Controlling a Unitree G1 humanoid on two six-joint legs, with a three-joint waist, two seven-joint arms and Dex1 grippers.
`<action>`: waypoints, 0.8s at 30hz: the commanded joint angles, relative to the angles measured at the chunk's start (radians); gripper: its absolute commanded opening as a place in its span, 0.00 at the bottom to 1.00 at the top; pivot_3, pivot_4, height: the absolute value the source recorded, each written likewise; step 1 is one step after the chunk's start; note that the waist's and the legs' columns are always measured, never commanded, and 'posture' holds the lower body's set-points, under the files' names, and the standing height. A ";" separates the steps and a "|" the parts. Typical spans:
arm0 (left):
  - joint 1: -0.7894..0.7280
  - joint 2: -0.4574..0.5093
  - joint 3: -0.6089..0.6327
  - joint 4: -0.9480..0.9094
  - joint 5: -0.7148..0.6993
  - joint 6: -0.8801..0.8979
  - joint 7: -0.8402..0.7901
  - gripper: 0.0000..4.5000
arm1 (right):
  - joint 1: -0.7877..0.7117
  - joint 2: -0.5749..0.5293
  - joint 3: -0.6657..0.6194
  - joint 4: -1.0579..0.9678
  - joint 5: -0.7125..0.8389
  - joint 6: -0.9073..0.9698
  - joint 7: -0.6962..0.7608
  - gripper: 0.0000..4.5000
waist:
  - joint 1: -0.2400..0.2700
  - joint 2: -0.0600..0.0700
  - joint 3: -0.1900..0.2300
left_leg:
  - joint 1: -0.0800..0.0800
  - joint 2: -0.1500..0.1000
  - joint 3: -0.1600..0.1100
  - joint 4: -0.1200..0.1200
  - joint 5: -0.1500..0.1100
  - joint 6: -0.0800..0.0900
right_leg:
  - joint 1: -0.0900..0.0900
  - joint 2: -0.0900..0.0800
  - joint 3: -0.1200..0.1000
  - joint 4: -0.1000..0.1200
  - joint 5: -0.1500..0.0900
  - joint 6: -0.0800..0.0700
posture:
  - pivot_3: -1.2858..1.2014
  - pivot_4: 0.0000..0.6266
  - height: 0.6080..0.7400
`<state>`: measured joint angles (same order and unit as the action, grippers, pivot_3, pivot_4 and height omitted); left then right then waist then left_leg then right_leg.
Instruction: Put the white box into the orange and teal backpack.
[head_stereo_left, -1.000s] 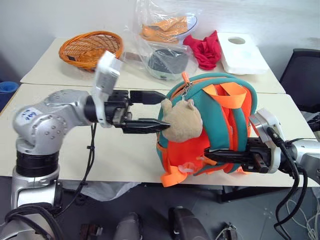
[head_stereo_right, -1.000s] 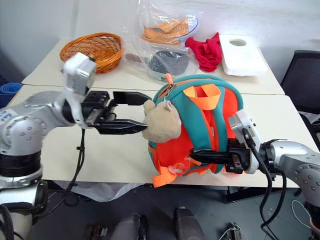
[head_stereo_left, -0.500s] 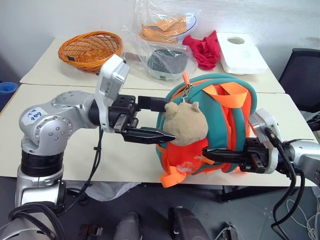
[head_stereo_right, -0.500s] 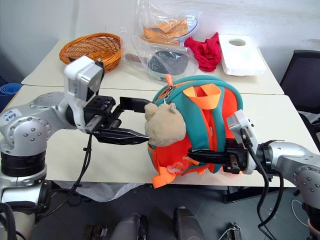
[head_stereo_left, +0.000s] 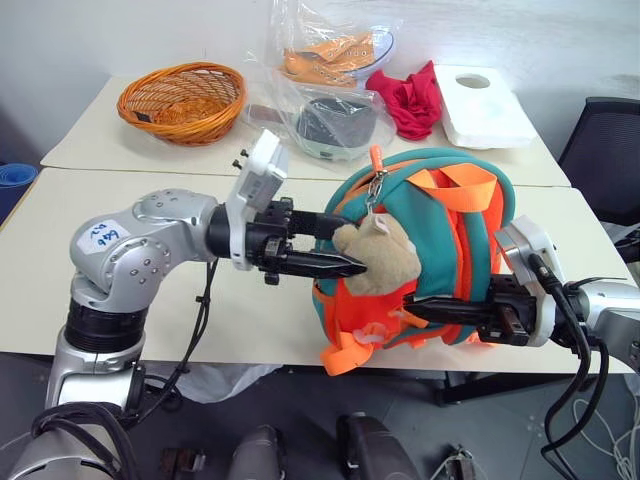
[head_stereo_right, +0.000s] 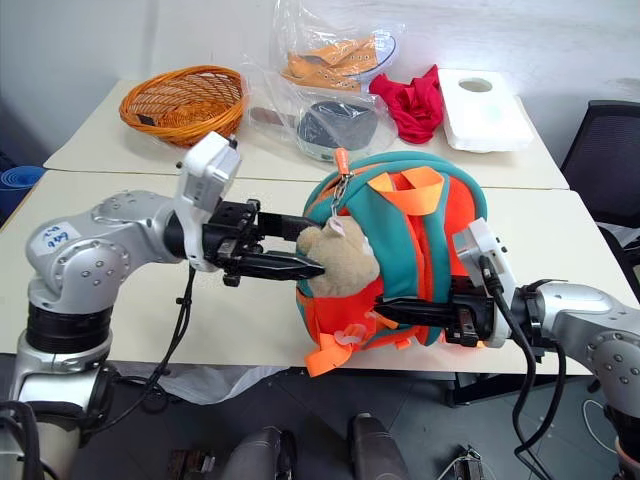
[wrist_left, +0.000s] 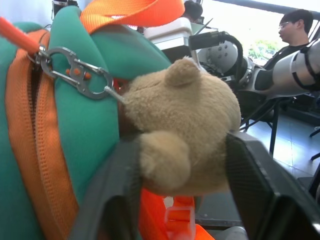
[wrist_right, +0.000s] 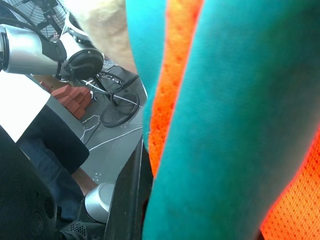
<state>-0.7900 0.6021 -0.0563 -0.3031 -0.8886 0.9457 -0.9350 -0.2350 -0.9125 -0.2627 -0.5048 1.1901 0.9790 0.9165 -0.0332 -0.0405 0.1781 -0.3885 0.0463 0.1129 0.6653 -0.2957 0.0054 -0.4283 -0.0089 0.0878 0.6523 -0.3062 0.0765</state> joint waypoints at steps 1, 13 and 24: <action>0.014 0.005 0.017 -0.006 0.019 -0.017 0.011 0.25 | -0.007 0.003 -0.031 -0.018 0.025 -0.022 0.001 0.03 | 0.000 0.000 0.000 | 0.000 0.000 0.000 0.000 0.000 0.000 | 0.000 0.000 0.000 0.000 0.000 0.000 | 0.52 0.24 1.00; 0.037 0.300 0.276 0.121 -0.065 0.007 -0.179 0.00 | 0.101 0.003 -0.112 -0.030 0.046 -0.034 -0.008 0.03 | -0.013 0.000 0.000 | 0.000 0.001 0.000 -0.001 0.000 0.000 | -0.001 0.001 -0.001 0.000 0.000 -0.001 | 0.52 0.24 1.00; 0.304 0.450 -0.050 -0.004 0.423 -0.453 -0.341 0.00 | 0.130 0.021 -0.112 -0.017 0.046 -0.058 -0.015 0.03 | -0.018 0.000 0.000 | 0.001 0.001 0.000 -0.002 -0.001 0.000 | 0.000 -0.001 -0.001 -0.001 -0.002 -0.003 | 0.52 0.24 1.00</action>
<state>-0.4970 1.0574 -0.0559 -0.2631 -0.5638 0.5885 -1.2777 -0.1007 -0.8951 -0.3542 -0.5147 1.2177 0.9394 0.8983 -0.0511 -0.0407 0.1784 -0.3879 0.0466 0.1129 0.6629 -0.2967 0.0061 -0.4282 -0.0107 0.0869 0.6507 -0.3078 0.0737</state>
